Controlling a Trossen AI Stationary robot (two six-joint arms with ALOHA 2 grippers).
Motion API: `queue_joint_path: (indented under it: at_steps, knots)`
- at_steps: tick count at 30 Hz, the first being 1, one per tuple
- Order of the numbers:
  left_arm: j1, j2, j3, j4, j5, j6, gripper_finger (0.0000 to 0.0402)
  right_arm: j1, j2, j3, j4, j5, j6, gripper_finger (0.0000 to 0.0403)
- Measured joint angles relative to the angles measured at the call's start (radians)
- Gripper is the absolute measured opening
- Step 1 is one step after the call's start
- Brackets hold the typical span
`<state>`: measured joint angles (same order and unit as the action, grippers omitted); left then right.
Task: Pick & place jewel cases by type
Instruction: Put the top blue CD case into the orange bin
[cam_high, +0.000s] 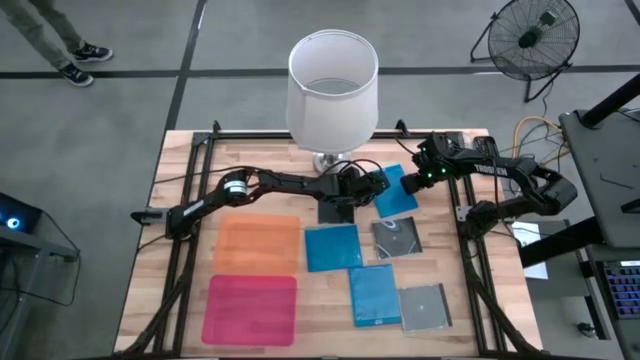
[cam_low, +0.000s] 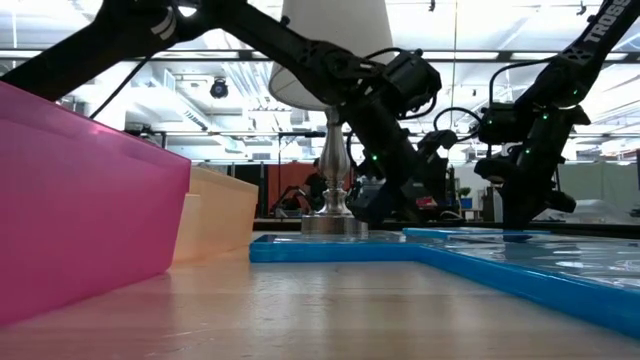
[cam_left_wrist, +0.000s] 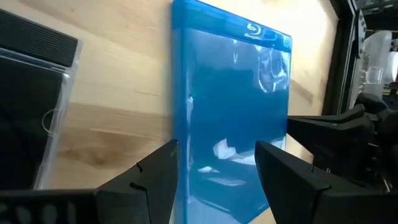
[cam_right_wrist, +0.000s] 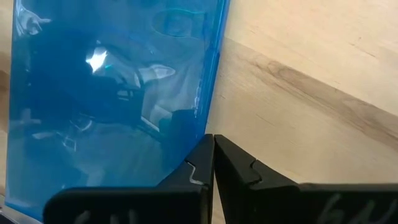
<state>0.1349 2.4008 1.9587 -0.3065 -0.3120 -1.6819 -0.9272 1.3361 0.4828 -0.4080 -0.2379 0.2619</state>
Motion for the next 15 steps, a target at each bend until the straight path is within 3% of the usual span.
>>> queue_joint_path:
  at_steps: [15]
  knots:
    - [-0.003,0.0,0.0,-0.009,0.008,0.006,0.0192,0.0,0.0,0.0,0.003,0.0,0.008,0.0008]
